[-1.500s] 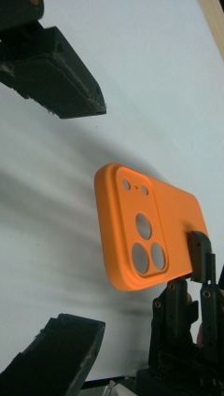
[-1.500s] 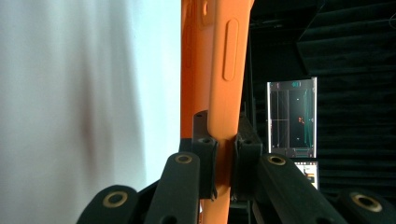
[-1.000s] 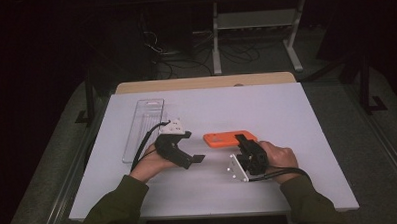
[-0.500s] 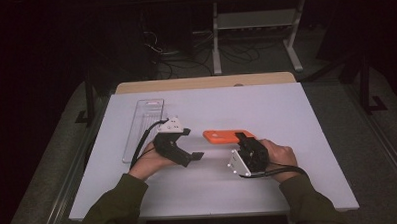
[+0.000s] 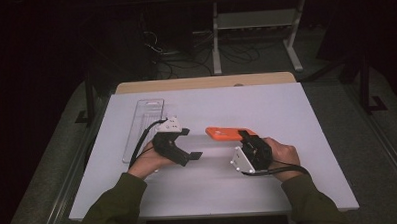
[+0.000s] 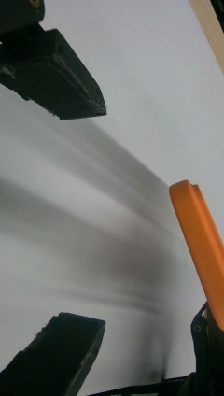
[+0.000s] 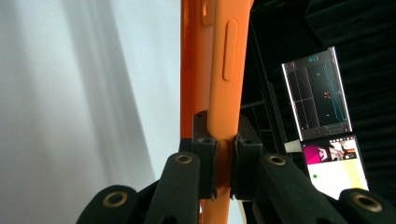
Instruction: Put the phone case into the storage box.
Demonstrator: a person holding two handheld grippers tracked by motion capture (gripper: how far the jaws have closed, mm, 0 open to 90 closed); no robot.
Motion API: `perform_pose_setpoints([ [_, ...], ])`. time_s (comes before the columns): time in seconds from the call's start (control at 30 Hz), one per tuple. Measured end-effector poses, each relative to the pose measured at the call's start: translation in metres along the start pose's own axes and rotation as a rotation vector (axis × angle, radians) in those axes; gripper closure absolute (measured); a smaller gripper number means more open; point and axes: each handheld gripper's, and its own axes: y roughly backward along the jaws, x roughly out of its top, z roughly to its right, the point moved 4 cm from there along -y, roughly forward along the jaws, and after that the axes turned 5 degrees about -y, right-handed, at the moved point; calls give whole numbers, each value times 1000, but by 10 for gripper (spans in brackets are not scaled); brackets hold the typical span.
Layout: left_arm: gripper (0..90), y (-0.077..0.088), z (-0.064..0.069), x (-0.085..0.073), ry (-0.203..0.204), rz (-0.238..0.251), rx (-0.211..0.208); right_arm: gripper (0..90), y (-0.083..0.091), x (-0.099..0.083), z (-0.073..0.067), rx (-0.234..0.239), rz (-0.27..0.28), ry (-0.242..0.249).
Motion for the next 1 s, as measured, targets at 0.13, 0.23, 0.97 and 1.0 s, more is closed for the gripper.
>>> perform_pose_setpoints([
  [0.13,0,1,0,-1,12,2,-9,815,0,0,0,1,0,-6],
  [0.23,0,1,-1,-1,18,5,-13,815,0,0,0,3,-1,-12],
  [0.97,0,1,-1,-2,0,-7,-11,814,1,0,8,19,22,-94],
  [1.0,0,1,0,-2,0,-9,-10,814,1,0,8,21,23,-98],
])
